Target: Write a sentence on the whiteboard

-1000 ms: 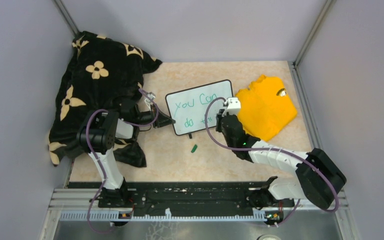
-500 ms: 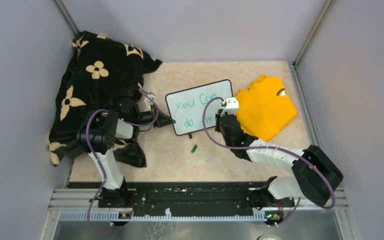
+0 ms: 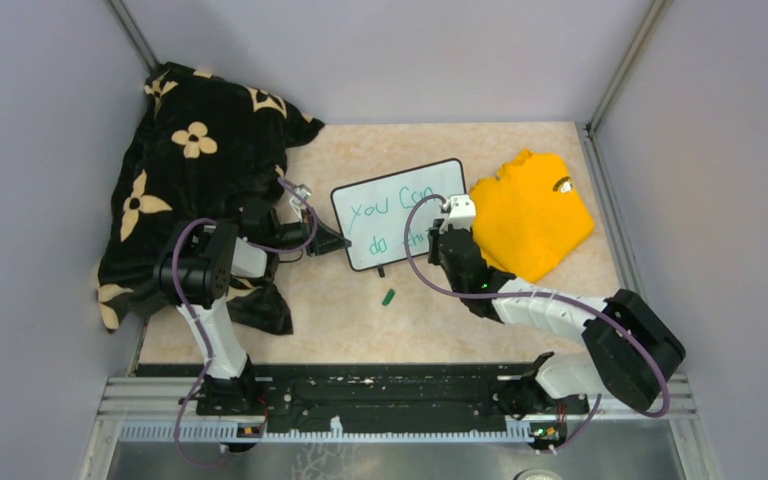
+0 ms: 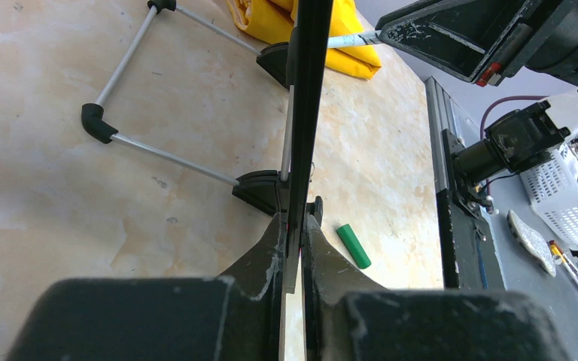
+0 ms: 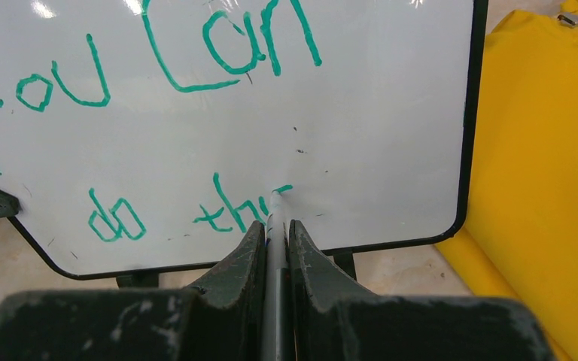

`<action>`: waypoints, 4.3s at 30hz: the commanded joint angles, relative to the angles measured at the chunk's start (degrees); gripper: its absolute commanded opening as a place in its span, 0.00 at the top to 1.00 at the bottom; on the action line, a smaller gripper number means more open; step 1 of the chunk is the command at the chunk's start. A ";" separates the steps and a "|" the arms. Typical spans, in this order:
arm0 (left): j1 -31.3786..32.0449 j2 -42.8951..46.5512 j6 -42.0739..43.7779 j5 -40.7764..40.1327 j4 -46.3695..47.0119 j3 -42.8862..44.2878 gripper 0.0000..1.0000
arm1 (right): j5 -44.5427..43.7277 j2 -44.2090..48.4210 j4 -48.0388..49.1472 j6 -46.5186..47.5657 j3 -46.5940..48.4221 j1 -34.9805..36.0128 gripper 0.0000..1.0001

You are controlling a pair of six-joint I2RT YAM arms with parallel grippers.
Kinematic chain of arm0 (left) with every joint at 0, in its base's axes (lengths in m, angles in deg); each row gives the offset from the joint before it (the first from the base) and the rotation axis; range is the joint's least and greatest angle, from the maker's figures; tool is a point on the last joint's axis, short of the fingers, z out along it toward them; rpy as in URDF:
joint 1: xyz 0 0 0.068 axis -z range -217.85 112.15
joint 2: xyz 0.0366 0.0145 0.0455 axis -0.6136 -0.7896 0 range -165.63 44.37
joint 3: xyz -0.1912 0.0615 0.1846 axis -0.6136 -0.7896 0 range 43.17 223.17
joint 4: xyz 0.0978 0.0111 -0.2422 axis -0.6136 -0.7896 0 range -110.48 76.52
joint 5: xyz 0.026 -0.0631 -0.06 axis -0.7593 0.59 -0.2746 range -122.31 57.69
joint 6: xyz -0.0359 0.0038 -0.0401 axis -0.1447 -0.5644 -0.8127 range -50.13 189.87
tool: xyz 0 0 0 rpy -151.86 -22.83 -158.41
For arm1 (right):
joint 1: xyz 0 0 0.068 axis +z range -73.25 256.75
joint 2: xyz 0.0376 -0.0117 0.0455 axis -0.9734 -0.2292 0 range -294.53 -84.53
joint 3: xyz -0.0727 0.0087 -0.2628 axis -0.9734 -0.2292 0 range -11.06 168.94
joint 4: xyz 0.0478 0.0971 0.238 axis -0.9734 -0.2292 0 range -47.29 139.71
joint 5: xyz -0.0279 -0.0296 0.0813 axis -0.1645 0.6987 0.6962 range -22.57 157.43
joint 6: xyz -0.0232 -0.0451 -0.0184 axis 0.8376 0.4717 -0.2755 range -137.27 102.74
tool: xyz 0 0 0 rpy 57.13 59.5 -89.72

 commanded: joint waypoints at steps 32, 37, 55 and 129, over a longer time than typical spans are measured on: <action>1.03 -1.21 1.33 -1.39 -5.51 0.03 1.00 | -2.04 0.01 -3.72 -2.89 -0.02 -0.56 1.00; 1.08 -1.21 1.41 -1.39 -5.67 0.05 1.00 | -0.04 -0.21 -3.13 -2.47 -0.11 -0.57 1.00; 1.08 -1.23 1.41 -1.39 -5.71 0.09 1.00 | 4.13 4.25 -3.31 -1.96 0.10 -0.56 1.00; 1.08 -1.38 1.95 -1.31 -6.78 0.43 1.00 | 0.36 -2.86 0.69 2.13 5.28 -0.61 1.00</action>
